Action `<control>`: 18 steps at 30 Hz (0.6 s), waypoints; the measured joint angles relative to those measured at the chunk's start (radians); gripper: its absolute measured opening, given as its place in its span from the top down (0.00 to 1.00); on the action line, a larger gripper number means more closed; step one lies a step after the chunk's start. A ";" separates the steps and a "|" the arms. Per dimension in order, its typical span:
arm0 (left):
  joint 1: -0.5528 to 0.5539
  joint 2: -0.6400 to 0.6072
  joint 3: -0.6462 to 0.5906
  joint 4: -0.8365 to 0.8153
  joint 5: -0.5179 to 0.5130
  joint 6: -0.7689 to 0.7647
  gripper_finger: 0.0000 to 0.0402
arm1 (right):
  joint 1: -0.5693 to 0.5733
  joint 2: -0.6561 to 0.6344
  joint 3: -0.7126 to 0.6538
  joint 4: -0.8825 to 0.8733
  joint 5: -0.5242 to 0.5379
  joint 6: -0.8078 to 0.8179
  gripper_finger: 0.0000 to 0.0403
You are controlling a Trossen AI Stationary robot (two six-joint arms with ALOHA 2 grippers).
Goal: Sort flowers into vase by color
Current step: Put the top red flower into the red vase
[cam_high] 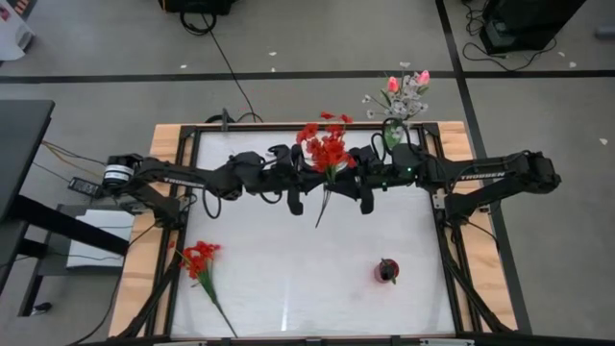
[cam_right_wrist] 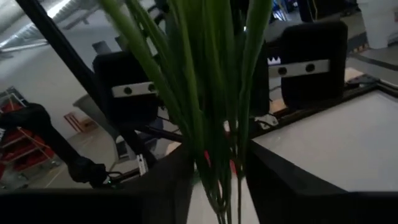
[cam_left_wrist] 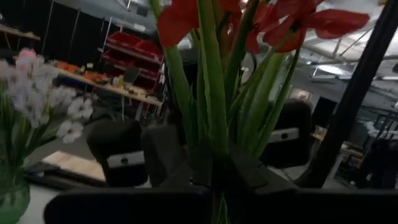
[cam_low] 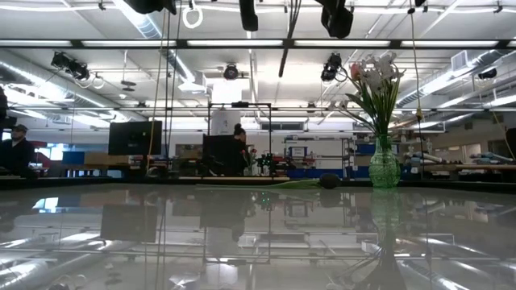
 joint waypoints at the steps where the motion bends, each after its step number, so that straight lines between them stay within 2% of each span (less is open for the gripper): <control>1: -0.001 0.002 0.000 -0.003 0.000 -0.002 0.94 | 0.000 0.000 0.000 -0.011 0.000 0.000 0.65; 7: -0.004 0.014 0.000 0.004 -0.005 -0.015 0.90 | -0.005 0.000 0.000 -0.051 0.003 0.021 0.79; 13: -0.003 0.018 0.000 0.021 -0.007 -0.027 0.74 | -0.005 -0.001 0.000 -0.061 0.023 0.019 0.96; 18: 0.006 -0.002 0.000 -0.001 -0.006 -0.029 0.60 | -0.006 -0.001 0.000 -0.074 0.065 0.026 0.96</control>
